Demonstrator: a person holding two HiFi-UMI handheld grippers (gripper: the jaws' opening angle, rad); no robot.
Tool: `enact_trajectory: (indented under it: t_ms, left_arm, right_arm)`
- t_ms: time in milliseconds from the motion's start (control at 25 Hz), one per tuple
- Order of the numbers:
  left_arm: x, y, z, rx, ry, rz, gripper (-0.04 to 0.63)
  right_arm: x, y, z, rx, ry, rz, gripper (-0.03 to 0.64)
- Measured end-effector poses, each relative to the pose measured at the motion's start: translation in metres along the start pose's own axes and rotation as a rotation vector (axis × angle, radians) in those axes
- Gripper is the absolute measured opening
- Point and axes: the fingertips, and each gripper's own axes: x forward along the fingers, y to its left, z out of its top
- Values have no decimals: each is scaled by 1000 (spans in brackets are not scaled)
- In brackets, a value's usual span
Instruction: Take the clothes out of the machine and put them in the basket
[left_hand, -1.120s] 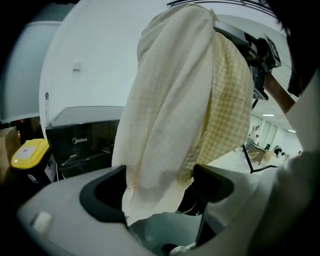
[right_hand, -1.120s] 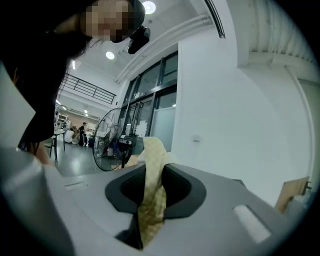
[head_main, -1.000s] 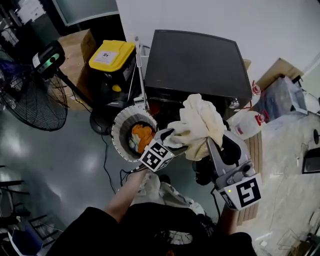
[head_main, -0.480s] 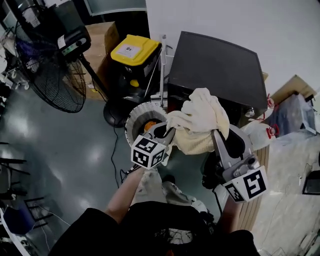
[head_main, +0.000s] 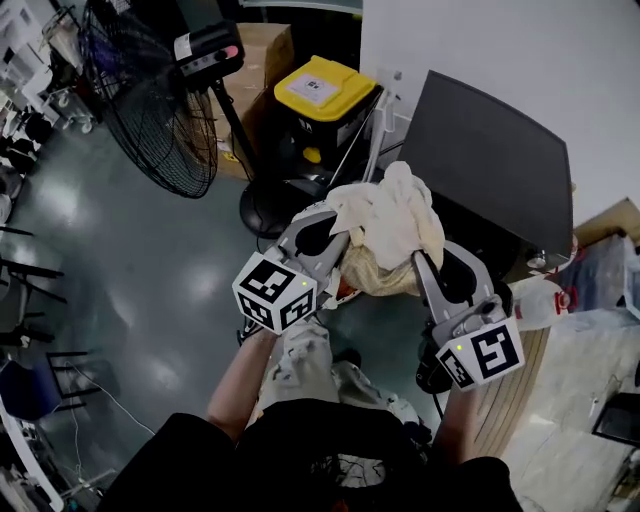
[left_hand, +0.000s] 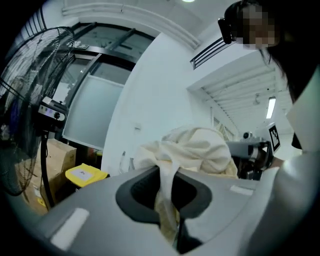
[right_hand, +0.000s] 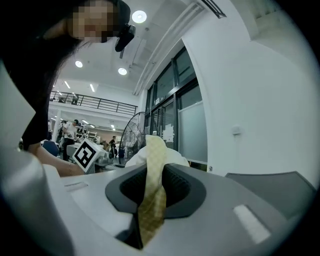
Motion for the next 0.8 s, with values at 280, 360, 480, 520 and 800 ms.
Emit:
enact_trajectory:
  t_ms: [280, 360, 480, 520, 800]
  left_arm:
    - [-7, 49, 6, -8, 6, 43, 26]
    - [-6, 67, -1, -17, 30, 50, 26]
    - [-2, 94, -18, -40, 77, 57, 26]
    - [-1, 102, -27, -52, 97, 58, 26]
    - [10, 157, -105, -142, 278, 62, 26]
  right_arm:
    - [67, 7, -54, -22, 131, 36, 88]
    - [87, 7, -73, -13, 174, 37, 89]
    - [116, 7, -101, -4, 236, 37, 89]
    - [124, 7, -111, 0, 256, 37, 89]
    - [168, 7, -187, 67, 404, 48, 89]
